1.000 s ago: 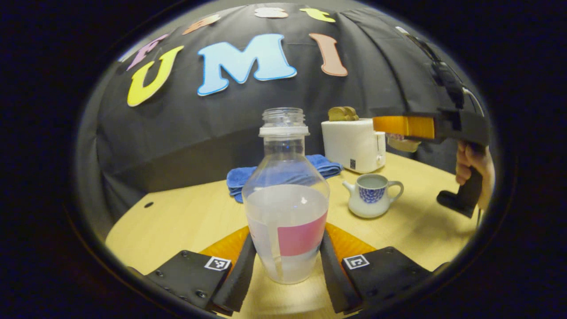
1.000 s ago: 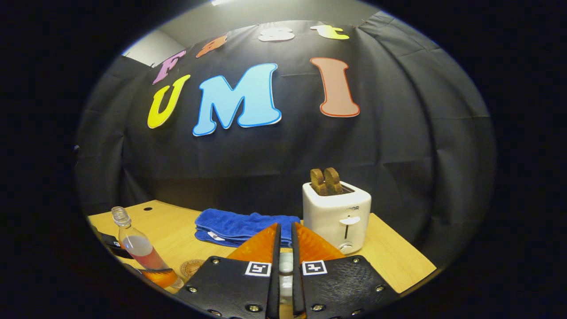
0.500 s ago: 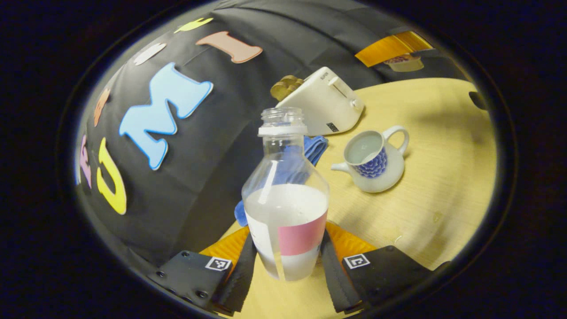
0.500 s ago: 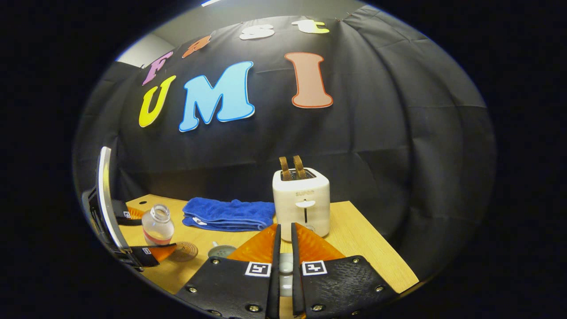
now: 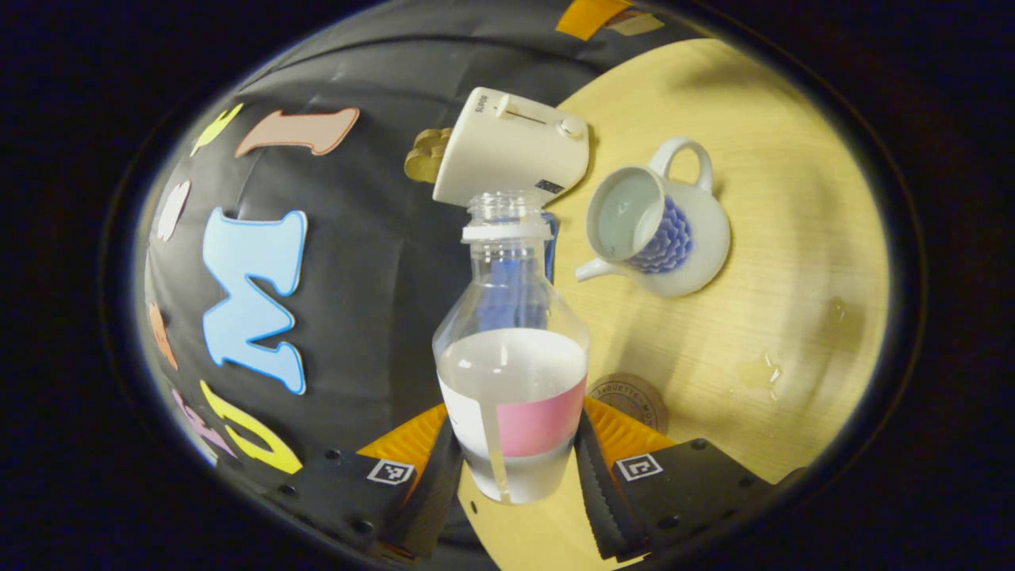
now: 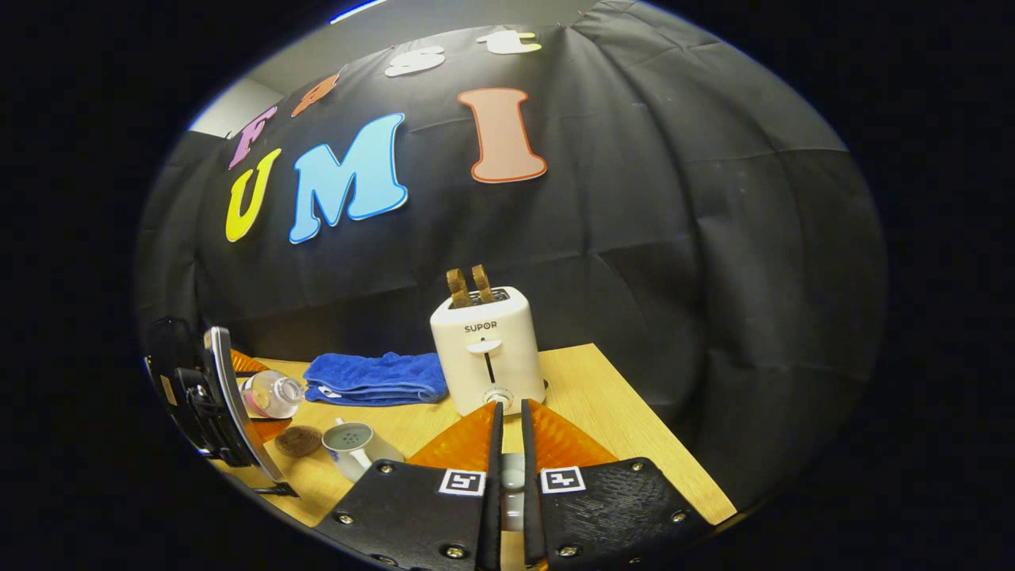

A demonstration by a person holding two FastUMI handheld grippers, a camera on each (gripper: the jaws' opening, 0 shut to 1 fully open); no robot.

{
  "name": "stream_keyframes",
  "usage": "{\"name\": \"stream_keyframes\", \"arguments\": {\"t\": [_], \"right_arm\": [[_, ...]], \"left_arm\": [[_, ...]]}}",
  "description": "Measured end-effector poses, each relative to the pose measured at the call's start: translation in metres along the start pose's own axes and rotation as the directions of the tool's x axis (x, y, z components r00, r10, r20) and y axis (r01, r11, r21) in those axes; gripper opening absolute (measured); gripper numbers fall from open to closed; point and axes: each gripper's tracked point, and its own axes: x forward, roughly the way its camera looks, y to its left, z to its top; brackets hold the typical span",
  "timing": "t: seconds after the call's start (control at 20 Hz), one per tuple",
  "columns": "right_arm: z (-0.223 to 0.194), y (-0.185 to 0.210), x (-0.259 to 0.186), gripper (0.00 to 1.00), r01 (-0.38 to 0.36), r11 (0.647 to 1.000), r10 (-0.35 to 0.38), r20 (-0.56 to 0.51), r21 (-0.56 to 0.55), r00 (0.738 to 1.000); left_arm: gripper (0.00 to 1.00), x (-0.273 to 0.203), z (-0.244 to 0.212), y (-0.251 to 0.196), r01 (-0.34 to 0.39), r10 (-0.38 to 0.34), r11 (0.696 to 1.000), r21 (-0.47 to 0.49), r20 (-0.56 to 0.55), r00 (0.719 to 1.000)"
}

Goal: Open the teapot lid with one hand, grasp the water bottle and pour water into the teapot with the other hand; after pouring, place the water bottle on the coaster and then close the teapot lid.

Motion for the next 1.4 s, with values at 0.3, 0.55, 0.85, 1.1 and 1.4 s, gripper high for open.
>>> {"name": "stream_keyframes", "arguments": {"t": [0.3, 0.55, 0.85, 1.1, 1.4], "right_arm": [[-0.002, 0.005, -0.001, 0.11, -0.003, 0.999, 0.004, 0.008, -0.052, 1.000], [0.005, 0.003, -0.004, 0.11, -0.003, 1.000, 0.004, 0.020, -0.028, 1.000], [0.010, -0.001, -0.006, 0.11, -0.003, 1.000, 0.003, 0.033, 0.002, 0.999], [0.011, 0.001, -0.008, 0.11, -0.009, 1.000, 0.009, 0.034, 0.007, 0.999], [0.011, 0.003, -0.008, 0.11, -0.011, 1.000, 0.011, 0.039, -0.010, 0.999]], "left_arm": [[0.84, -0.002, 0.005, 0.011, 0.028, -0.009, 0.965, 0.262, -0.074, 0.997], [0.84, -0.007, 0.010, 0.018, 0.038, 0.012, 0.902, 0.430, -0.113, 0.994], [0.84, -0.016, 0.014, 0.023, 0.046, 0.050, 0.831, 0.555, -0.156, 0.987], [0.84, -0.015, 0.012, 0.033, 0.026, 0.096, 0.793, 0.608, -0.167, 0.981], [0.84, -0.022, 0.025, 0.033, 0.009, 0.140, 0.717, 0.697, -0.157, 0.978]]}}
